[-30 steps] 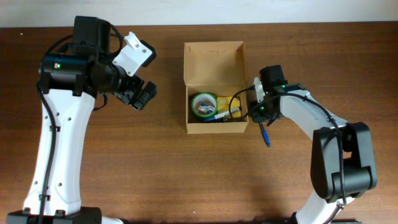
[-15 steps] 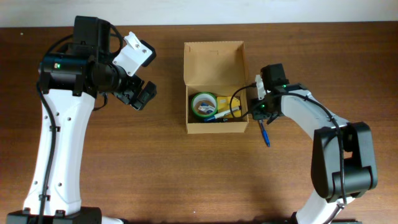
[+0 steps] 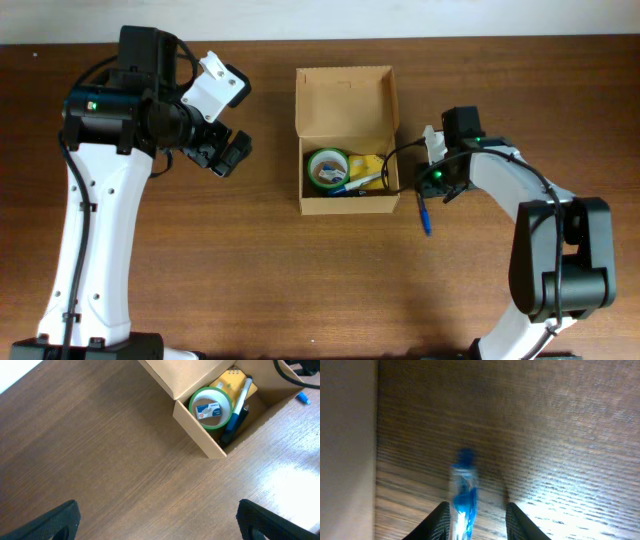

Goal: Pack container

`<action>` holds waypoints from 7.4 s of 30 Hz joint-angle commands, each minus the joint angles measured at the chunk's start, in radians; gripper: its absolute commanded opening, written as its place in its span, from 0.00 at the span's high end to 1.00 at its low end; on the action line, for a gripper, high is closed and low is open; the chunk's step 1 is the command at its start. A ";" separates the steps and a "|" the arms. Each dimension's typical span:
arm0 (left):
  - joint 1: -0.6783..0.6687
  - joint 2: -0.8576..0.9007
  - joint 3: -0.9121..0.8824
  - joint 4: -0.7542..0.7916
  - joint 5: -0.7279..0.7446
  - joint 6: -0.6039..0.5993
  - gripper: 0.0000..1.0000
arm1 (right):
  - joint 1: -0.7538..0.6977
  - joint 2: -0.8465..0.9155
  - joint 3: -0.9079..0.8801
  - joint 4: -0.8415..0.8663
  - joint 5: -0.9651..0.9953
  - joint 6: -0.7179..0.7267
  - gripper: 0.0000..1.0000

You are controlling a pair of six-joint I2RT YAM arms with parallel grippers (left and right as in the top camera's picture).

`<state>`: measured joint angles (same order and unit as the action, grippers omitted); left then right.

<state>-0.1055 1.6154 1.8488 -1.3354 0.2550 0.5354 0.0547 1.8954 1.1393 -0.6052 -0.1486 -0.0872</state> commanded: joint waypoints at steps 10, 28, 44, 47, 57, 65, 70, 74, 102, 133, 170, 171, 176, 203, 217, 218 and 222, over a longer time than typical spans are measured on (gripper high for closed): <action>0.002 -0.026 0.019 0.003 0.011 0.019 0.00 | 0.004 0.013 -0.040 -0.049 0.048 0.195 0.64; 0.002 -0.026 0.019 0.003 0.011 0.019 0.00 | 0.089 0.013 -0.040 -0.146 0.109 0.418 0.92; 0.002 -0.026 0.019 0.003 0.011 0.019 0.00 | 0.118 -0.091 0.644 -0.523 0.093 0.286 0.96; 0.002 -0.026 0.019 0.003 0.011 0.019 0.00 | 0.213 -0.091 0.699 -0.503 0.066 0.140 0.96; 0.002 -0.026 0.019 0.003 0.011 0.019 0.00 | 0.415 -0.055 0.696 -0.520 0.064 -0.594 0.96; 0.002 -0.026 0.019 0.003 0.011 0.019 0.00 | 0.415 0.067 0.682 -0.679 -0.043 -1.069 0.96; 0.002 -0.026 0.019 0.003 0.011 0.019 0.00 | 0.415 0.124 0.675 -0.682 -0.048 -1.069 0.96; 0.002 -0.026 0.019 0.003 0.011 0.019 0.01 | 0.415 0.174 0.666 -0.674 -0.055 -1.064 0.96; 0.002 -0.026 0.019 0.003 0.011 0.019 0.00 | 0.355 0.195 0.551 -0.583 -0.062 -1.064 0.72; 0.001 -0.026 0.019 0.011 0.011 0.019 0.00 | 0.051 0.191 1.122 -0.698 -0.212 -0.218 0.96; 0.020 0.752 0.018 0.936 0.467 -0.945 0.98 | -0.062 0.425 0.766 -0.108 -0.449 0.209 0.96; 0.011 0.752 0.018 0.947 0.469 -0.962 0.98 | -0.061 0.433 0.766 -0.105 -0.484 0.209 0.96; -0.051 0.753 0.018 0.991 0.493 -0.973 0.98 | -0.061 0.435 0.766 -0.105 -0.640 0.208 0.96; -0.112 0.483 0.089 0.573 0.409 -0.635 0.98 | -0.063 0.208 0.771 -0.530 -0.653 -0.198 0.96; -0.304 0.359 0.089 0.161 0.065 -0.583 0.98 | -0.060 0.074 0.771 -0.858 -0.509 -0.306 0.96; -0.320 0.359 0.088 0.142 0.040 -0.584 0.98 | -0.054 0.074 0.770 -0.866 -0.508 -0.306 0.96; -0.338 0.359 0.082 0.065 -0.014 -0.586 0.98 | -0.001 0.074 0.768 -0.883 -0.453 -0.306 0.96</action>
<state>-0.4450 1.9957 1.9270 -1.2610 0.2848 -0.0669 0.0257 1.9797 1.9118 -1.4868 -0.6327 -0.3752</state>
